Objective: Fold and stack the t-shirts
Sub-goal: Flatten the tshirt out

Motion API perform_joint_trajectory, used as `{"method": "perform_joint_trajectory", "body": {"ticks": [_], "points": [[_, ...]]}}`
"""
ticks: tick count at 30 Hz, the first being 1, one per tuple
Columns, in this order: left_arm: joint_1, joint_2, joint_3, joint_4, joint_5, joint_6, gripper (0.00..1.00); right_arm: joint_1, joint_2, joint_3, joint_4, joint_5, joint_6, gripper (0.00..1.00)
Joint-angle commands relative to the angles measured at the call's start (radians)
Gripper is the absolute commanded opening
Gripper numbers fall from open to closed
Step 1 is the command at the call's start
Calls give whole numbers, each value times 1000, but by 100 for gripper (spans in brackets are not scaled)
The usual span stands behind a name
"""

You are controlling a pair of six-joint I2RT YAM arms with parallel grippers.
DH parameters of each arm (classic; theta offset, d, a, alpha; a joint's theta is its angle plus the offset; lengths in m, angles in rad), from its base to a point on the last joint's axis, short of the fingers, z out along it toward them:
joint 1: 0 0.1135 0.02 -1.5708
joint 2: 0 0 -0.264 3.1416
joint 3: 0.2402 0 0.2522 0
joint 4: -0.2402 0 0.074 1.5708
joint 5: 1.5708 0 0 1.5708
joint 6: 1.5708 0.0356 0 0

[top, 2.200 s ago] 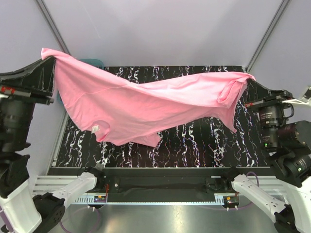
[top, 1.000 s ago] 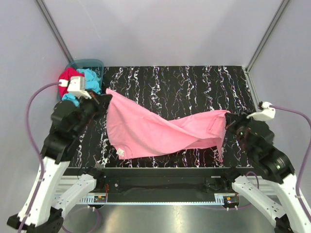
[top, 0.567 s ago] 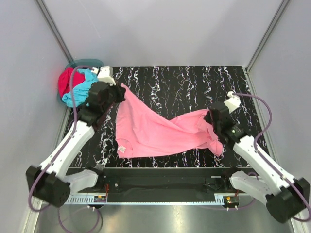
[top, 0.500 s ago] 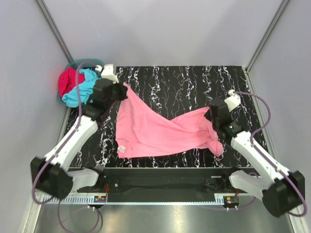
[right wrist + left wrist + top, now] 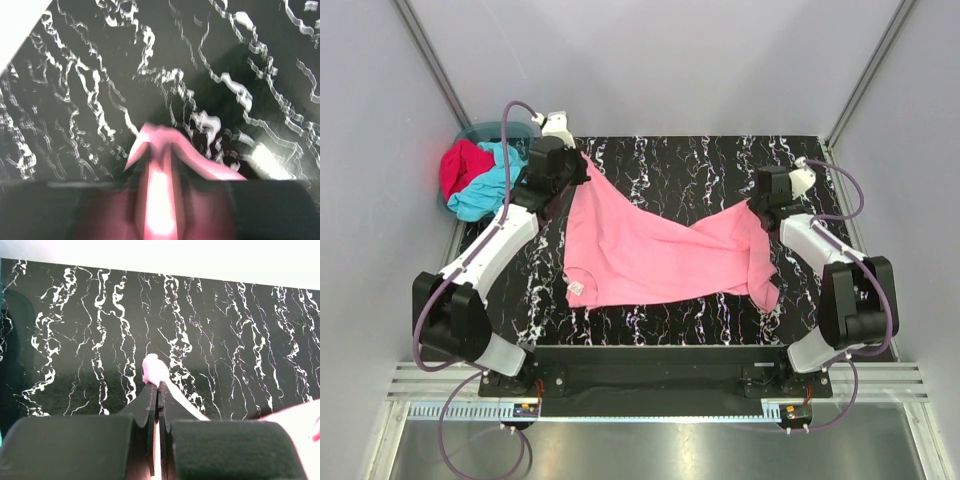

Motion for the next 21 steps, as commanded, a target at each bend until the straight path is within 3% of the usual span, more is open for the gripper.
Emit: {"method": "perform_joint_trajectory", "body": {"ticks": [1,4,5,13,21], "points": [[4,-12,39,84,-5,15,0,-25,34,79,74,-50,-36,36],[4,-21,18,94,-3,15,0,-25,17,93,57,-71,-43,59],[4,-27,15,95,-3,16,0,-25,7,96,50,-91,-45,60],[2,-39,-14,97,23,-6,0,-23,-40,159,-162,-269,-14,62],[1,-61,-71,135,43,-39,0,-18,45,66,-185,-326,3,57]]}}
